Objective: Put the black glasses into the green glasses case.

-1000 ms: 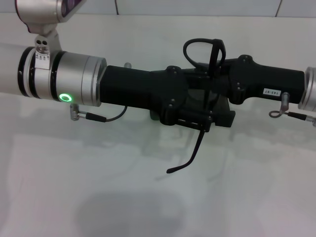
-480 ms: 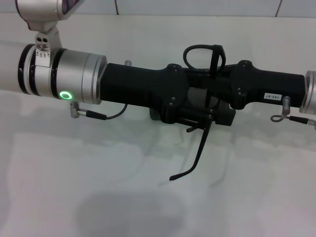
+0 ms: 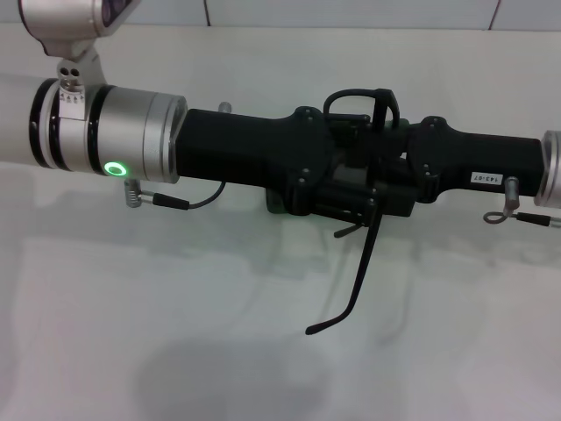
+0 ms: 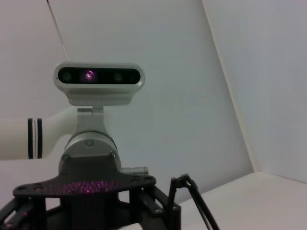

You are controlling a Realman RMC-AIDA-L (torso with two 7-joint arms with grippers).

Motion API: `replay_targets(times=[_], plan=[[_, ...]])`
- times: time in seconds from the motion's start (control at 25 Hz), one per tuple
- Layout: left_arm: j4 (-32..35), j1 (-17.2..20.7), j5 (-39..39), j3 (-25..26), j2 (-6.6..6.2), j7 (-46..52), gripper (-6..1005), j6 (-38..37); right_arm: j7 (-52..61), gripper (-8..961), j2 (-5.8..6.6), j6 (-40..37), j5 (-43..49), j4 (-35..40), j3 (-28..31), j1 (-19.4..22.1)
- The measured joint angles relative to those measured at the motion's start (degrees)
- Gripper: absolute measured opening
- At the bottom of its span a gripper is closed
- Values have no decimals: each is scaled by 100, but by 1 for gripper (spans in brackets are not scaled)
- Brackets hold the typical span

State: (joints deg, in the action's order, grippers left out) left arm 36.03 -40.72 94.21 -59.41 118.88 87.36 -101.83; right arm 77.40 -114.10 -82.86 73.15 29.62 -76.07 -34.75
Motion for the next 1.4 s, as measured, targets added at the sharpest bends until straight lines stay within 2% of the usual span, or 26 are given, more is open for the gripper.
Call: replay_targets(times=[0.52,0.64,0.8,1.0,1.08,1.24,1.4], plan=[[0,42,-16,2,-19,-8,825,-23,12,108,13,-67,-7,9,139,16],[25,159,-49,5,-82,-28,825,-23,12,108,64,-253,-2,7,385,56],[121,389,-35,65,-180,-78,825,155,12,108,188,-890,-3,27,819,88],[136,441,168,53,-198,-44,825,348,12,108,286,-1531,-34,25,1358,92],[137,378,360,21,-142,-41,825,350,15,108,227,-1593,-87,53,1545,58],[128,167,811,-17,45,-28,825,341,5,108,9,-1516,-121,84,1844,-43],[95,60,655,-329,74,-23,826,284,-17,108,-100,-1157,-66,87,1826,-167]])
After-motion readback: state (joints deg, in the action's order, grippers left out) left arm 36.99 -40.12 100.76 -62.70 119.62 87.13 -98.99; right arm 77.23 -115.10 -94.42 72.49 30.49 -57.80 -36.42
